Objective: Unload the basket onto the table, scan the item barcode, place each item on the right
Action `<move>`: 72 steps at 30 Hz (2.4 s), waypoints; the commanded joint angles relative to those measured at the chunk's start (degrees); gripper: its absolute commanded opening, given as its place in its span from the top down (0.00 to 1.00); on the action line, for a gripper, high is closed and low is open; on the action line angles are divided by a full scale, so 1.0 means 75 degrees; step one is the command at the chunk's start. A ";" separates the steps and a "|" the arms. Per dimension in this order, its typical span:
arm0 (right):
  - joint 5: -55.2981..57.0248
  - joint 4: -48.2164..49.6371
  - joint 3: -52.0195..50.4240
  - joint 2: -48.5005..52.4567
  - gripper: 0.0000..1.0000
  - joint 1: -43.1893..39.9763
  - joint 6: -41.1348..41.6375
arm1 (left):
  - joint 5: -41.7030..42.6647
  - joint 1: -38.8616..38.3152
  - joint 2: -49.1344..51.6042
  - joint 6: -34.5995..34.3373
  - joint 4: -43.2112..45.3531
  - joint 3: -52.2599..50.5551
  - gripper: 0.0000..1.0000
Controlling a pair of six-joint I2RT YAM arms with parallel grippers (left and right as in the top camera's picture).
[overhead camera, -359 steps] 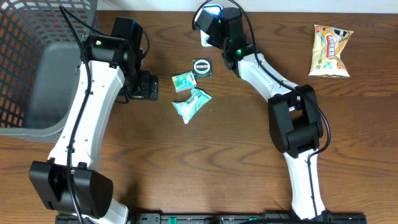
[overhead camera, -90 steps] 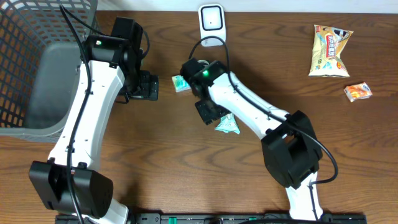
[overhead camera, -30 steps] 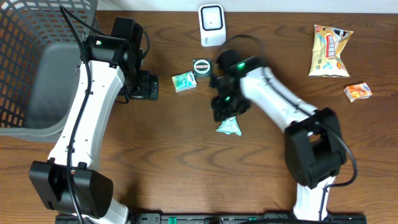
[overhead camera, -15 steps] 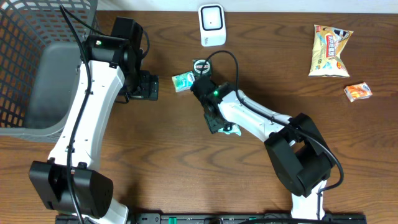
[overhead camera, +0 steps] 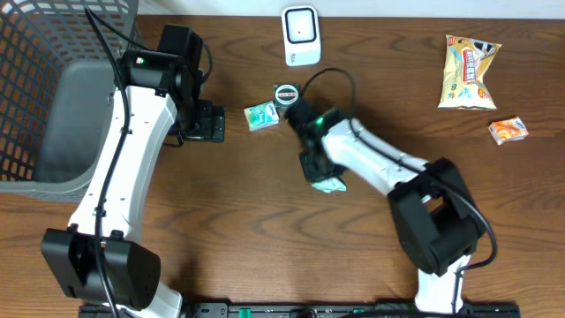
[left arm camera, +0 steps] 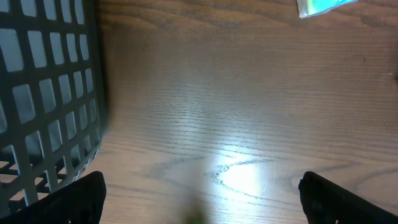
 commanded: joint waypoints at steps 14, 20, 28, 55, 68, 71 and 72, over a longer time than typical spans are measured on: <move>-0.9043 -0.0289 -0.0673 -0.0087 0.89 -0.3407 -0.3727 | -0.0122 0.0026 0.0020 -0.0070 0.0000 -0.0023 0.02; -0.9244 0.1026 -0.2396 -0.0087 0.88 -0.3856 -0.3348 | -0.0122 0.0026 0.0020 -0.0070 0.0000 -0.0023 0.02; -0.7210 0.1626 -0.2853 -0.0093 0.87 -0.4683 -0.2139 | -0.0122 0.0026 0.0020 -0.0070 0.0000 -0.0023 0.02; -0.2317 -0.3066 0.1026 -0.0580 0.53 -0.3083 -0.2340 | -0.0122 0.0026 0.0020 -0.0070 0.0000 -0.0023 0.02; 0.2387 -0.2935 0.0562 -0.0947 0.48 0.0656 0.0388 | -0.0122 0.0026 0.0020 -0.0070 0.0000 -0.0023 0.02; 0.3389 -0.2372 -0.0006 -0.0947 0.43 0.1201 0.0571 | -0.0122 0.0026 0.0020 -0.0070 0.0000 -0.0023 0.02; 0.3710 -0.2124 -0.0227 -0.0944 0.42 0.1320 0.0571 | -0.0122 0.0026 0.0020 -0.0073 0.0000 -0.0023 0.02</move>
